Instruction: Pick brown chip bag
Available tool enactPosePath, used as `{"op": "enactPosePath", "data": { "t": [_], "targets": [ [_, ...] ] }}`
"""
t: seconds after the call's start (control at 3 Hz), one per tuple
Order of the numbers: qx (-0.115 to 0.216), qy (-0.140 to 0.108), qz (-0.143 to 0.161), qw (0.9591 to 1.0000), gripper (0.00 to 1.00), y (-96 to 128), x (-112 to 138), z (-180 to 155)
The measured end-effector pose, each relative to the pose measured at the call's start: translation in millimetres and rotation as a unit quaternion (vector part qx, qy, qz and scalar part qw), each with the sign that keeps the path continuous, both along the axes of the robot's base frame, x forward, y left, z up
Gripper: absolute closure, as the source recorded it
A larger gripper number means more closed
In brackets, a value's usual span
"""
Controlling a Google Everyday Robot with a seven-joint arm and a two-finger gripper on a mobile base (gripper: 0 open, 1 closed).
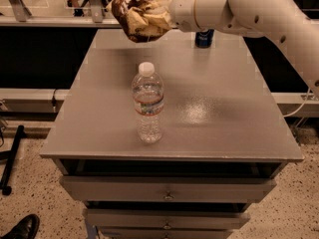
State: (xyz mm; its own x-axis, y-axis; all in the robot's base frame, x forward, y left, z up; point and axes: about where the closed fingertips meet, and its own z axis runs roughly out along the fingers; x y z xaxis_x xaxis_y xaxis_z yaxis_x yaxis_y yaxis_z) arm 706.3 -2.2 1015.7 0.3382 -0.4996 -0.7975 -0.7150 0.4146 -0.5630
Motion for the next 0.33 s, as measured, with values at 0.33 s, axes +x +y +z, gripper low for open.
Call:
{"op": "enactPosePath", "data": {
  "t": [0.33],
  "targets": [
    [0.000,0.000,0.000,1.0000,1.00,0.2,0.0,-0.1]
  ]
}}
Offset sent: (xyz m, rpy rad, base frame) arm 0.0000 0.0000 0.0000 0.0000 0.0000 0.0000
